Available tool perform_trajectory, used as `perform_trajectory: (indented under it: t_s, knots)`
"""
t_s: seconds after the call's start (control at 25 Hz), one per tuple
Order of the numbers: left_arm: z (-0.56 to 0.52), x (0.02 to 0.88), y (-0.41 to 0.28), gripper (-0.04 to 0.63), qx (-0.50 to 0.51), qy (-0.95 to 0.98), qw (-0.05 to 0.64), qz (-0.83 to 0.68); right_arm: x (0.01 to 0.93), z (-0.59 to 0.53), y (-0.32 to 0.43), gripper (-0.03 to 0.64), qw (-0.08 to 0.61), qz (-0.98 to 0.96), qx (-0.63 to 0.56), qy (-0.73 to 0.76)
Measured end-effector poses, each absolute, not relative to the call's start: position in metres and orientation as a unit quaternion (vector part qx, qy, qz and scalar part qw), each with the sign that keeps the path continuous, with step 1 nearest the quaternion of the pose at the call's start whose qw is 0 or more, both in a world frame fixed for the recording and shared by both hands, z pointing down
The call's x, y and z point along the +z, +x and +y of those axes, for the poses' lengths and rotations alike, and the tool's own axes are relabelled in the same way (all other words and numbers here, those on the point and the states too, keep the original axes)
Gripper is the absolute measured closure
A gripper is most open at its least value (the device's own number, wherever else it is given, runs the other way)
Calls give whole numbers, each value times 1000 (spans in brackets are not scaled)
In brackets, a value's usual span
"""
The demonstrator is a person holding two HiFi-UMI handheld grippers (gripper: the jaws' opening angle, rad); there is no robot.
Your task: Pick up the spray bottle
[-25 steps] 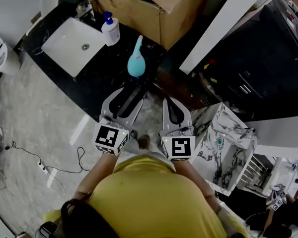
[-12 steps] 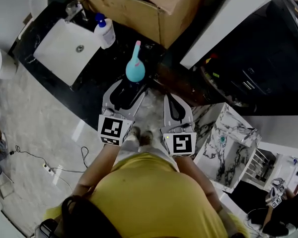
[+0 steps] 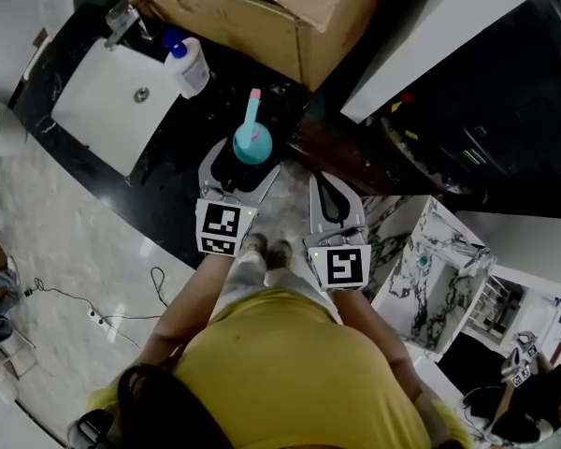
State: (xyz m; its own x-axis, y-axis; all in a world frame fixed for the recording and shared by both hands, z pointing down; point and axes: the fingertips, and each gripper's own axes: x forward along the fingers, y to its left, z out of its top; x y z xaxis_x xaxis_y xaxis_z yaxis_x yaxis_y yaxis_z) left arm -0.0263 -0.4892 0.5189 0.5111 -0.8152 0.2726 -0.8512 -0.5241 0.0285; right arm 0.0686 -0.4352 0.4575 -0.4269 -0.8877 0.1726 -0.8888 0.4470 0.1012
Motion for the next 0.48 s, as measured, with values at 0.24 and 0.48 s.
perform_trajectory:
  t_s: [0.24,0.48]
  knots:
    - [-512,539,-21,137,126,861,90,-485,466,-444,75,615,110,-839,11,532]
    - [-527,556,-19,137,143,856,104,-485,472,-450,82,616,115,-833,21,541]
